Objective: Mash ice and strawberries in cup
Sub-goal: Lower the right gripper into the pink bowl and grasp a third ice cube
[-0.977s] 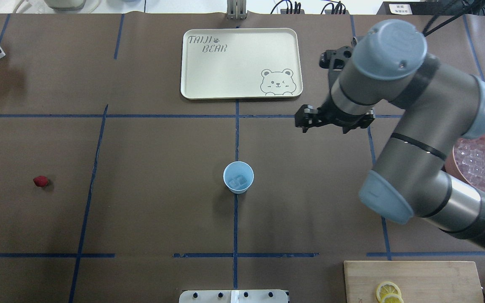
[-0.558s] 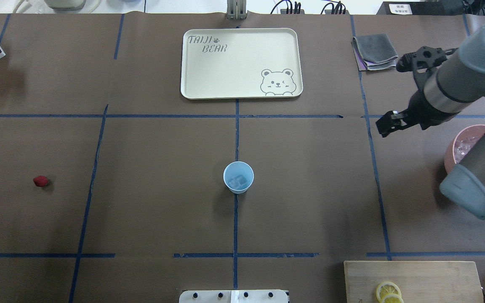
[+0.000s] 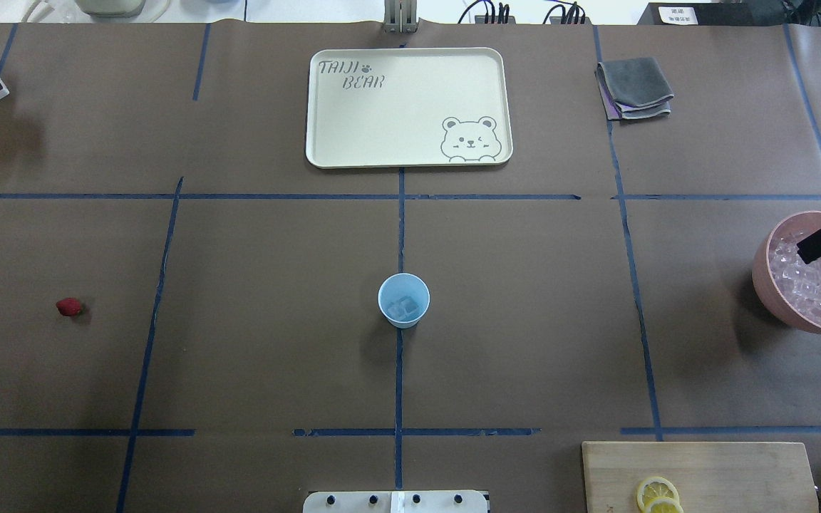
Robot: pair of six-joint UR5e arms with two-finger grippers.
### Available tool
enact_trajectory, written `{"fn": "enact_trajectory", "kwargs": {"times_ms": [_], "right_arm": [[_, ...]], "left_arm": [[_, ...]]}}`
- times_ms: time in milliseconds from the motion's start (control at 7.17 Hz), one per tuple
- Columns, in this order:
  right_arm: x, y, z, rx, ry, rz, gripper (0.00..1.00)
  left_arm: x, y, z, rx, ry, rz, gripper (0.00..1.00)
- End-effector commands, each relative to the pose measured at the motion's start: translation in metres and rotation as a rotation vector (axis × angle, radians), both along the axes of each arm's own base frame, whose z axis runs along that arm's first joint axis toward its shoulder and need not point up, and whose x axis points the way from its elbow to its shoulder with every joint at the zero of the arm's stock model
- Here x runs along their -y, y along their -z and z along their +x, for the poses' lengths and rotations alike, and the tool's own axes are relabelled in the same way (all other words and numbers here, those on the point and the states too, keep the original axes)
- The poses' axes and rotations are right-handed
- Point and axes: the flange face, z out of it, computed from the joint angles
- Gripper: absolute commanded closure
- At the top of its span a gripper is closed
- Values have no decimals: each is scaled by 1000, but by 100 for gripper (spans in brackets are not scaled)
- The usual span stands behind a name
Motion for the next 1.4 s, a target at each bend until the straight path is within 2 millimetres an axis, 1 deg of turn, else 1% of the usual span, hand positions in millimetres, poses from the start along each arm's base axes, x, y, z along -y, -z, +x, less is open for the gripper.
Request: {"fn": "enact_trajectory", "kwargs": {"times_ms": [0, 140, 419, 558, 837, 1256], "right_arm": [[-8, -66, 6, -9, 3, -6, 2], [-6, -81, 5, -25, -2, -28, 6], [-8, -96, -4, -40, 20, -51, 11], [-10, -101, -13, -46, 40, -58, 14], [-13, -105, -26, -71, 70, -48, 20], [-13, -105, -27, -73, 82, -42, 33]], "left_arm": [[-1, -1, 1, 0, -2, -3, 0], [-1, -1, 1, 0, -1, -4, 0], [-1, -1, 1, 0, -2, -3, 0], [-1, -1, 1, 0, -1, -4, 0], [-1, -1, 1, 0, -2, -3, 0], [-1, -1, 1, 0, -2, -3, 0]]}}
